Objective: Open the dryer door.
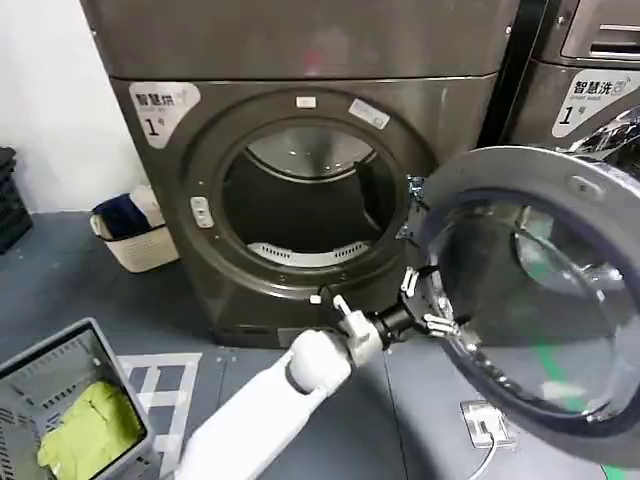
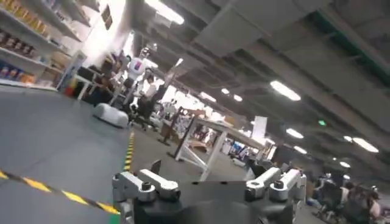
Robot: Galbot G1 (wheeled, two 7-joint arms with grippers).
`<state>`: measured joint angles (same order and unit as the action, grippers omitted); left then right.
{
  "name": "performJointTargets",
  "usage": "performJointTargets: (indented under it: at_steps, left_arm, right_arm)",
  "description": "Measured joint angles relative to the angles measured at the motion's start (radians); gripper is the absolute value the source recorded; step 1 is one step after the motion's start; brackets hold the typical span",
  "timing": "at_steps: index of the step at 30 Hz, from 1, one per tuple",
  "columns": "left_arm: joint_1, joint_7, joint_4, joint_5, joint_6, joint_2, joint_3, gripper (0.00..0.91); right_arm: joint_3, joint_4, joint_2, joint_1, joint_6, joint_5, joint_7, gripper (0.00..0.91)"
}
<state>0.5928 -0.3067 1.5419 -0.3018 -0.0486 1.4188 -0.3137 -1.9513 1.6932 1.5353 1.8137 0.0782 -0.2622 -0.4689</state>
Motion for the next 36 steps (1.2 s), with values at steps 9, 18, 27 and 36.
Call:
performJointTargets:
  at_steps: [9,18,27,36]
  left_arm:
    - [-0.026,-0.001,-0.054,0.0,-0.005,0.034,-0.005,0.907]
    - [-0.034,-0.004,-0.068,0.0,-0.006,0.048,-0.011,0.907]
    - [-0.043,-0.005,-0.073,-0.002,-0.006,0.051,-0.01,0.907]
    - [-0.019,-0.025,-0.019,-0.01,0.023,0.018,-0.009,0.907]
  right_arm:
    - [-0.01,-0.018,-0.003,0.004,-0.025,0.003,-0.014,0.907]
    - [-0.008,-0.018,-0.003,0.002,-0.029,0.003,-0.006,0.907]
    - [-0.004,-0.016,-0.004,0.001,-0.029,0.003,-0.002,0.907]
    - [0.007,0.009,0.01,0.004,-0.03,-0.004,0.012,0.907]
